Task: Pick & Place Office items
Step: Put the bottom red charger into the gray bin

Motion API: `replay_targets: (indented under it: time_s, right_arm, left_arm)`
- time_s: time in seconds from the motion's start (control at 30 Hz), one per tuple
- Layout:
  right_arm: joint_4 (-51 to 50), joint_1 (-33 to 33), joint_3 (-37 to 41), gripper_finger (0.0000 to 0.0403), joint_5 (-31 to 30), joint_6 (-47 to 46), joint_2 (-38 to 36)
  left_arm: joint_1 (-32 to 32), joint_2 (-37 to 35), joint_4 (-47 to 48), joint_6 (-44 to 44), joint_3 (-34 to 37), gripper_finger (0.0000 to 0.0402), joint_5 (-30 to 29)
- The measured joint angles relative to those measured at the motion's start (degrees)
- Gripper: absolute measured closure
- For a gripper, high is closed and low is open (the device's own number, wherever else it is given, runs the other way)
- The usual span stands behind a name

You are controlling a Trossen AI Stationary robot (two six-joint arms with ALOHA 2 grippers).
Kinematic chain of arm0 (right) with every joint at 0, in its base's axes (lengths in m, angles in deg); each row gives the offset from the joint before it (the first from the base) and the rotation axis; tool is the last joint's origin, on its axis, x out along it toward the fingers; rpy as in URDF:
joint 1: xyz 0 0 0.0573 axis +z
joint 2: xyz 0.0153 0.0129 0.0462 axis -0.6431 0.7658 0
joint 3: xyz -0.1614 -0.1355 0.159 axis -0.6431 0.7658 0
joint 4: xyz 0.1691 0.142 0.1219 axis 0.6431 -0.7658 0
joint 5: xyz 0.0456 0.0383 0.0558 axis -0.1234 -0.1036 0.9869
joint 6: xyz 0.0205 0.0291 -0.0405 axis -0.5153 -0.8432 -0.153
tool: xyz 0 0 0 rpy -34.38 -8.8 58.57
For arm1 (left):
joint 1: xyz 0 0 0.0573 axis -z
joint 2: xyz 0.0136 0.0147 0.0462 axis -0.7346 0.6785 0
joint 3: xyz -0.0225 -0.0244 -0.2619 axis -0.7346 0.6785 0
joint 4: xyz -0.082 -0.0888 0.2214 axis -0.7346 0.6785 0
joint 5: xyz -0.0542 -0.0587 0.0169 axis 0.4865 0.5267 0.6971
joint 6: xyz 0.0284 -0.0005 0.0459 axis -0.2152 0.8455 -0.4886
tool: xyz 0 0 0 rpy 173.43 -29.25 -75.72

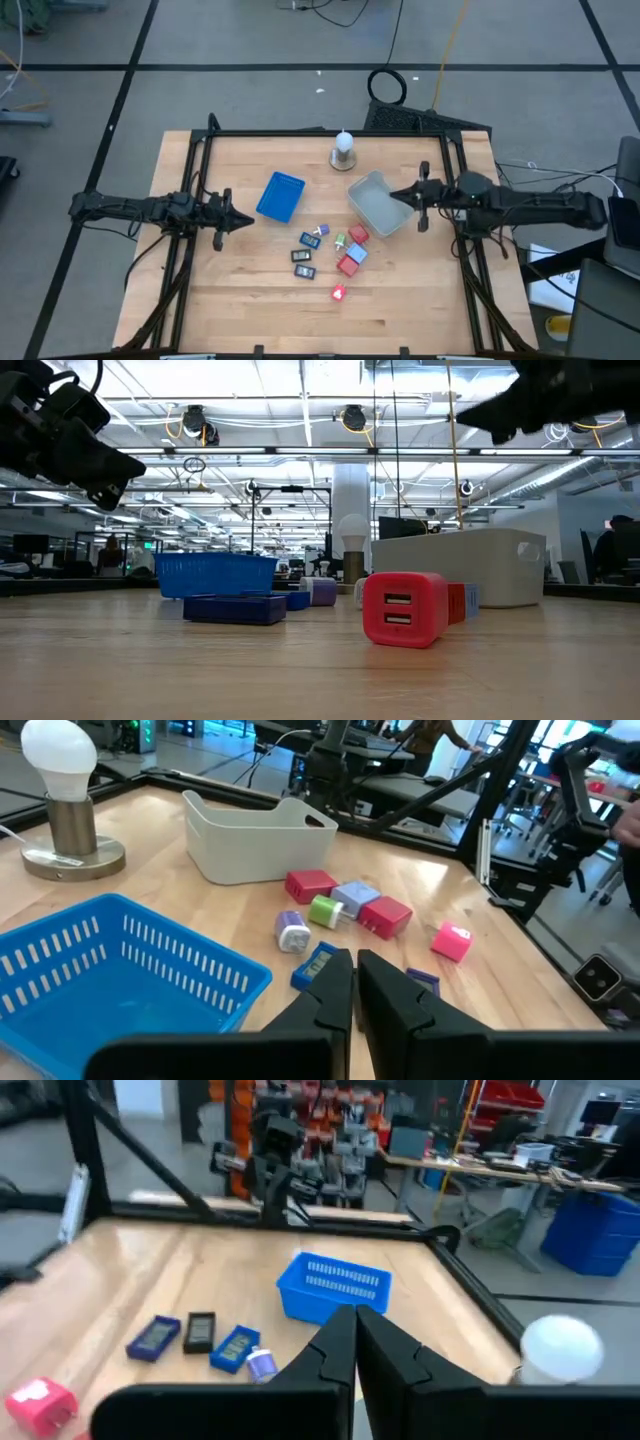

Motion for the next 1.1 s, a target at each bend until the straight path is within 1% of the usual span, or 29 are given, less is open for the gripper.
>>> replay_targets:
  time_s: [0.1,0.2,0.33,0.43,0.53,0.6,0.77,0.93,1.03,1.1]
  right_arm:
    - [-5.2,3.9,-5.8,0.0391,-4.3,2.0,5.3]
    - [-10.9,8.0,-11.5,0.0373,-9.6,2.0,10.6]
    - [-19.1,13.4,-18.2,0.0339,-17.0,-1.0,17.6]
    - [-23.9,17.0,-21.7,0.0305,-19.9,-2.5,23.0]
    - [-26.6,20.1,-23.1,0.0264,-18.4,-3.3,28.6]
    - [-26.6,22.1,-23.1,0.0237,-18.2,-3.3,32.3]
    - [-20.0,25.6,-23.2,0.018,-18.3,-3.1,39.2]
    - [-11.1,26.9,-23.2,0.0144,-18.1,-1.3,43.9]
    - [-12.5,26.7,-25.8,0.0132,-15.3,-2.9,47.1]
    - [-15.3,26.8,-28.9,0.0129,-15.0,-3.2,49.8]
  left_arm:
    - [0.0,0.0,0.0,0.1,0.0,0.0388,0.0]
    - [0.0,0.0,0.0,0.5,0.0,0.0396,0.0]
    - [0.0,0.0,0.0,0.7,0.0,0.0398,0.0]
    - [0.0,0.0,0.0,0.7,0.0,0.0388,0.0]
    - [0.0,0.0,0.0,0.9,0.0,0.0378,0.0]
    - [0.0,0.0,0.0,0.9,0.0,0.0377,0.0]
    - [0.0,0.0,0.0,1.1,0.0,0.0376,0.0]
    - [0.0,0.0,0.0,1.1,0.0,0.0376,0.0]
    - [0.0,0.0,0.0,1.4,0.0,0.0376,0.0]
    - [0.0,0.0,0.0,1.6,0.0,0.0376,-0.1]
